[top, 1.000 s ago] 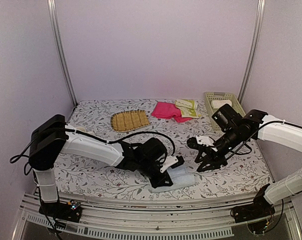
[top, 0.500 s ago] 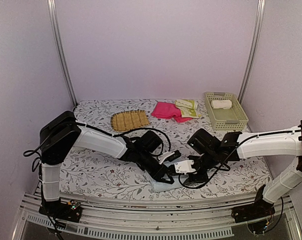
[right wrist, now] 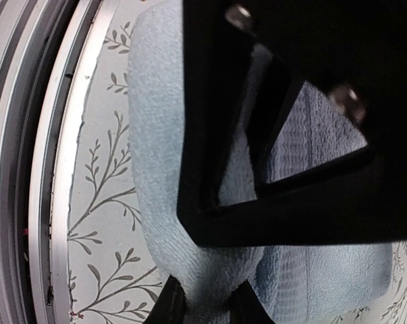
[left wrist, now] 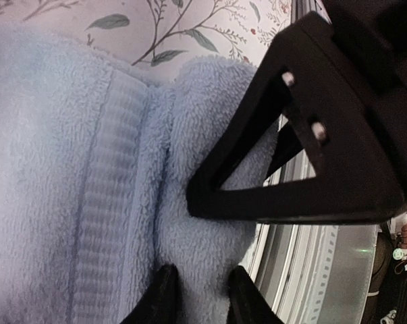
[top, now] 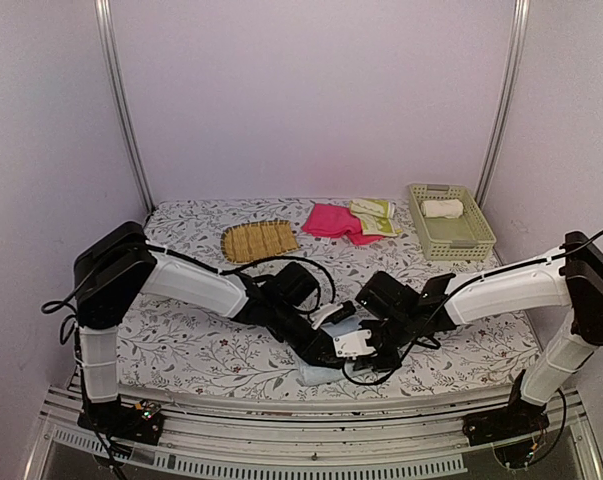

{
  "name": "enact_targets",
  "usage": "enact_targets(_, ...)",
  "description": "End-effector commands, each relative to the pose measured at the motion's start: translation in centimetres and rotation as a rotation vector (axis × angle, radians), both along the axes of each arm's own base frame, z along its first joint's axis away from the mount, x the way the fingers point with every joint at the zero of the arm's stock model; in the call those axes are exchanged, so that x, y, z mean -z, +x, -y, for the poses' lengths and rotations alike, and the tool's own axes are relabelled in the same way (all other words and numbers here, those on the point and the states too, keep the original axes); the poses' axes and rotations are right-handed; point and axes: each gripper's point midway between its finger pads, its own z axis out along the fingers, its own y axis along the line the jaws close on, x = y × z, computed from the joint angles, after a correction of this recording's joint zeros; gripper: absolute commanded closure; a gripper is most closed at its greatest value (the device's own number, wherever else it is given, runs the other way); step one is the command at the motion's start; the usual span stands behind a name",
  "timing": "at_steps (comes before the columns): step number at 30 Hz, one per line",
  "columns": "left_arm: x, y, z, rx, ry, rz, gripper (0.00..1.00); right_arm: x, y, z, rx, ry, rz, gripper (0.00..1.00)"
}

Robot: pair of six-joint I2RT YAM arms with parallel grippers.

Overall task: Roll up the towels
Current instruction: Roll the towel at the center of the board.

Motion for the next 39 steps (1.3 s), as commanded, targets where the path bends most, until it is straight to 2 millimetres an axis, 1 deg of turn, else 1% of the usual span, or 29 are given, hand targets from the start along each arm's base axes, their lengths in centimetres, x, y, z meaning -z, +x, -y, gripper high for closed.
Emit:
enact_targets(1,0.4,-0.3,-3.6,-0.048,0.088,0.052,0.67,2.5,-3.3,1.8,-0.044,-0.103,-0.173,0.86)
enact_targets(2,-0.3,0.2,-4.1,-0.085,0.087,0.096,0.62,2.2,-4.1,1.7,-0.053,-0.101,-0.217,0.86)
enact_targets(3,-0.7,0.4,-4.6,-0.112,0.087,0.121,0.59,1.9,-4.7,1.7,-0.057,-0.107,-0.26,0.87)
enact_targets(6,-2.8,0.5,-6.0,-0.19,0.045,0.201,0.57,0.9,-6.3,1.8,-0.064,-0.124,-0.376,0.88)
enact_targets(8,-3.8,-0.2,-7.1,-0.225,0.031,0.277,0.56,0.7,-6.8,1.8,-0.059,-0.151,-0.445,0.89)
enact_targets(10,-5.0,-0.6,-7.7,-0.254,0.022,0.367,0.56,0.6,-6.8,1.6,-0.042,-0.172,-0.52,0.89)
enact_targets(11,-5.5,-1.0,-8.1,-0.258,0.025,0.426,0.56,1.0,-6.8,1.7,-0.029,-0.191,-0.576,0.89)
enact_targets(12,-6.1,-1.3,-8.4,-0.265,0.033,0.5,0.57,0.9,-6.6,1.4,-0.015,-0.195,-0.632,0.88)
enact_targets(13,-6.2,-2.4,-8.6,-0.254,0.056,0.57,0.57,0.8,-6.4,1.3,0.001,-0.204,-0.69,0.88)
enact_targets(15,-6.6,-2.9,-9.6,-0.276,0.116,0.703,0.58,0.4,-5.2,0.5,0.035,-0.205,-0.77,0.88)
enact_targets(17,-6.7,-3.8,-10.0,-0.257,0.149,0.776,0.58,1.1,-4.8,0.6,0.053,-0.233,-0.832,0.88)
enact_targets(18,-6.7,-4.4,-9.9,-0.236,0.15,0.795,0.58,1.5,-4.6,0.6,0.058,-0.25,-0.845,0.88)
enact_targets(21,-6.7,-5.9,-8.9,-0.168,0.158,0.838,0.58,3.5,-3.4,0.8,0.11,-0.309,-0.869,0.87)
enact_targets(25,-5.5,-6.6,-6.8,-0.071,0.233,0.934,0.55,5.8,-3.0,1.4,0.169,-0.373,-0.903,0.87)
enact_targets(27,-4.4,-6.6,-5.7,-0.023,0.279,0.981,0.53,6.2,-3.0,1.4,0.178,-0.379,-0.909,0.86)
enact_targets(30,-3.0,-6.2,-3.8,0.028,0.331,1.048,0.51,6.1,-3.0,1.2,0.18,-0.373,-0.908,0.86)
enact_targets(32,-2.6,-5.6,-2.8,0.039,0.36,1.096,0.5,6.2,-2.9,1.3,0.183,-0.372,-0.904,0.86)
enact_targets(36,-1.8,-4.5,-2.1,0.062,0.424,1.179,0.5,6.2,-3.0,1.4,0.187,-0.378,-0.904,0.85)
enact_targets(39,-1.0,-3.9,-2.4,0.076,0.464,1.205,0.51,6.1,-3.1,1.5,0.187,-0.374,-0.902,0.85)
